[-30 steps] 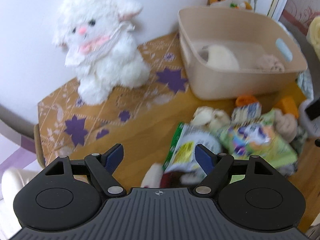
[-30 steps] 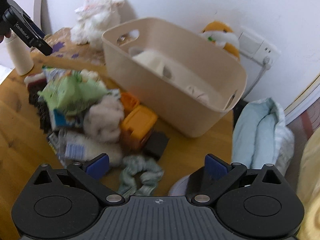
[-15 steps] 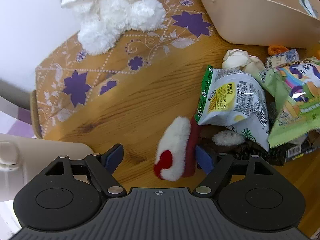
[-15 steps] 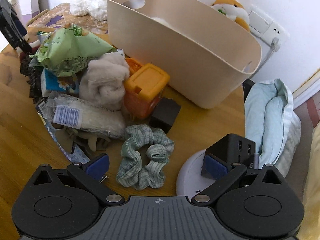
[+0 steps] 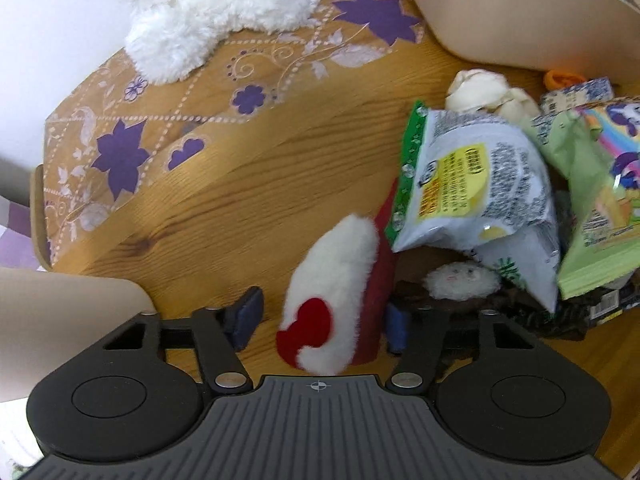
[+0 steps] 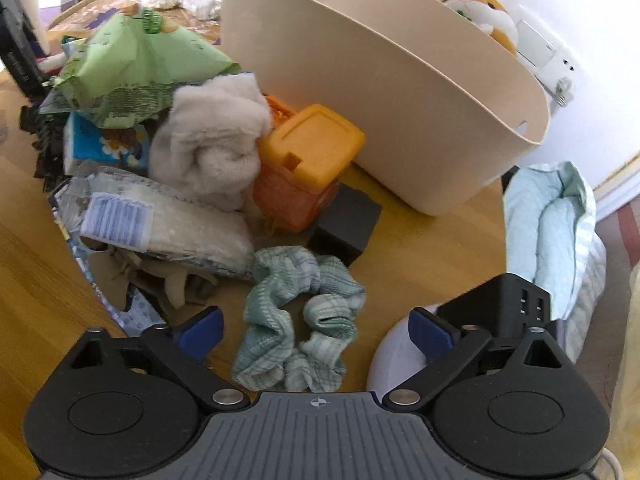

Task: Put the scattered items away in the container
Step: 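Grasp the red-white plush toy with the left tool while the right tool grasps the green scrunchie, then carry the plush toy and scrunchie into the basket and release both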

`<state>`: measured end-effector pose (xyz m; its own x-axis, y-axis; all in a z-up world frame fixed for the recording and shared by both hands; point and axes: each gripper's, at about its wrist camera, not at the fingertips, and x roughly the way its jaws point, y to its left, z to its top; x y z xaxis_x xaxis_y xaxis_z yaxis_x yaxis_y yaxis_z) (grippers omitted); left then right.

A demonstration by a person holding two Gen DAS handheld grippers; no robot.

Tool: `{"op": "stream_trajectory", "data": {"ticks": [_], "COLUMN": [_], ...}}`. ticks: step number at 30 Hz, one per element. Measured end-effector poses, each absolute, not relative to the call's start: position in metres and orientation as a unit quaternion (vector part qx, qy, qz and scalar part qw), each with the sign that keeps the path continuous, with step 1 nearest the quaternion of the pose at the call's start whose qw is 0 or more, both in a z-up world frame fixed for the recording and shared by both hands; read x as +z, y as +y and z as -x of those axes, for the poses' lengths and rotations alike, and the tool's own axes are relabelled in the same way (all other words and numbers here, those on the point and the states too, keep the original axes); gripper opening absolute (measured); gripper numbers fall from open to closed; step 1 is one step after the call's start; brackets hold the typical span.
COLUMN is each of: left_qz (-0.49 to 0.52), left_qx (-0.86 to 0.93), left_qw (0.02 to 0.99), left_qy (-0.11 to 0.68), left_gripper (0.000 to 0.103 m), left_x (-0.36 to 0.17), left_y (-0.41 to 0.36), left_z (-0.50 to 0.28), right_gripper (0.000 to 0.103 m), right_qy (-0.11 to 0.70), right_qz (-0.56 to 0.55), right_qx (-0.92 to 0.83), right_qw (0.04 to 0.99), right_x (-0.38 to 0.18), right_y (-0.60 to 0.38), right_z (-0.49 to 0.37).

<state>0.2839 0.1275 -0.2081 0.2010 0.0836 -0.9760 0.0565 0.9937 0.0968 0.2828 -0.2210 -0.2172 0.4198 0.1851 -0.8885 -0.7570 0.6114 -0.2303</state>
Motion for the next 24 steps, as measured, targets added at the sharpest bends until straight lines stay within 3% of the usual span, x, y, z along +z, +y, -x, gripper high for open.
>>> {"op": "stream_trajectory", "data": {"ticks": [1,2,3,6,8,13,24], "left_qz": [-0.052,-0.051,-0.053,-0.065,-0.067,-0.072,-0.042], "left_qx": [0.004,-0.002,-0.004,-0.011,-0.014,-0.018,0.003], "left_qw": [0.774,0.774,0.774,0.774,0.773,0.769,0.795], "left_qy": [0.631,0.631,0.631,0.63,0.63,0.634,0.605], "left_gripper": [0.048,0.045,0.044,0.041,0.04,0.039,0.039], "left_x": [-0.208,-0.208,-0.208,-0.207,-0.207,-0.203,-0.169], "left_y": [0.126,0.125,0.123,0.117,0.116,0.116,0.14], "left_z": [-0.283,-0.283,-0.283,-0.281,-0.278,-0.269,-0.255], "right_gripper": [0.085,0.072,0.066,0.057,0.041,0.024,0.021], "right_qy": [0.445,0.447,0.455,0.477,0.485,0.492,0.475], "right_qz": [0.322,0.325,0.322,0.291,0.275,0.258,0.251], "right_qx": [0.305,0.304,0.307,0.302,0.303,0.312,0.34], "right_qw": [0.778,0.776,0.771,0.772,0.773,0.771,0.772], "right_x": [-0.218,-0.219,-0.221,-0.225,-0.224,-0.218,-0.183], "right_y": [-0.221,-0.22,-0.22,-0.224,-0.228,-0.235,-0.25], "right_z": [-0.282,-0.281,-0.282,-0.287,-0.289,-0.289,-0.283]}}
